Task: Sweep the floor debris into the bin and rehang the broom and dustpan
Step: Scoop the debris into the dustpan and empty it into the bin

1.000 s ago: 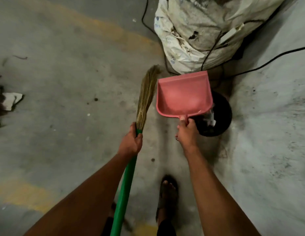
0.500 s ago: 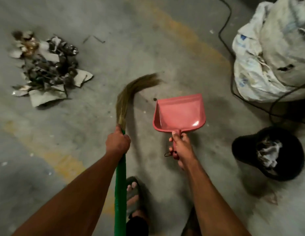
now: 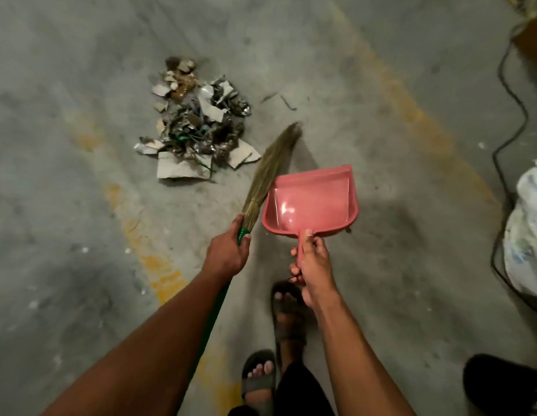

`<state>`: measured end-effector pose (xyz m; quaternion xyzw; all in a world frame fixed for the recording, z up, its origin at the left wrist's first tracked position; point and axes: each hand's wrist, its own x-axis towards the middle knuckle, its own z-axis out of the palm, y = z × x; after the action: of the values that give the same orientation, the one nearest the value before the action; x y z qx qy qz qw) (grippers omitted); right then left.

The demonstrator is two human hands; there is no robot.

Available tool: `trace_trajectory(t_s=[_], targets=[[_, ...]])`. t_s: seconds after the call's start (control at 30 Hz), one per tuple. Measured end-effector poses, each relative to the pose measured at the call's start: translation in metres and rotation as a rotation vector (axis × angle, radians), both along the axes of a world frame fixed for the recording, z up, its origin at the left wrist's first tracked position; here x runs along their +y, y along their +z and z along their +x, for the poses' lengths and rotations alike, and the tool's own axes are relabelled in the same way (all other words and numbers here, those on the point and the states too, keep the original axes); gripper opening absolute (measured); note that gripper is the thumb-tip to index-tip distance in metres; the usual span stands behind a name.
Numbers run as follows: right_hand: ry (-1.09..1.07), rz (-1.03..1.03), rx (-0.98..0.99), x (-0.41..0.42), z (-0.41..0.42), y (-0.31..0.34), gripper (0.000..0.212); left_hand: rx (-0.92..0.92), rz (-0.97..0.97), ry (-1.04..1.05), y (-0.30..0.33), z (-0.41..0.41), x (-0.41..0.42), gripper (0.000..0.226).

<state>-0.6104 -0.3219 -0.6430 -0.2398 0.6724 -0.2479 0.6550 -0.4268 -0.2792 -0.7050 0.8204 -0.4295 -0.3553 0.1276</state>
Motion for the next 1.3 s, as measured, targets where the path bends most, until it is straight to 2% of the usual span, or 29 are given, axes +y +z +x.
trace_trajectory(t_s=[0.13, 0.43, 0.57, 0.7, 0.87, 1.13, 1.3], targets=[[0.071, 0.043, 0.044, -0.019, 0.033, -0.028, 0.032, -0.099, 0.126, -0.005, -0.02, 0.043, -0.013, 0.062], [0.299, 0.203, 0.151, -0.074, 0.08, -0.082, 0.026, 0.104, -0.042, 0.157, -0.02, 0.12, -0.035, 0.06], [0.425, 0.233, 0.229, -0.111, 0.095, -0.105, 0.028, 0.066, -0.082, 0.207, -0.025, 0.149, -0.076, 0.056], [0.527, 0.274, 0.29, -0.152, 0.109, -0.133, 0.03, 0.054, -0.086, 0.342, -0.047, 0.181, -0.119, 0.058], [0.586, 0.361, 0.361, -0.187, 0.116, -0.164, 0.032, 0.071, -0.129, 0.445, -0.07, 0.216, -0.156, 0.053], [0.655, 0.36, 0.471, -0.219, 0.128, -0.209, 0.035, -0.015, -0.061, 0.295, -0.093, 0.262, -0.201, 0.054], [0.74, 0.301, 0.507, -0.24, 0.159, -0.238, 0.03, -0.031, -0.071, 0.329, -0.126, 0.299, -0.239, 0.058]])
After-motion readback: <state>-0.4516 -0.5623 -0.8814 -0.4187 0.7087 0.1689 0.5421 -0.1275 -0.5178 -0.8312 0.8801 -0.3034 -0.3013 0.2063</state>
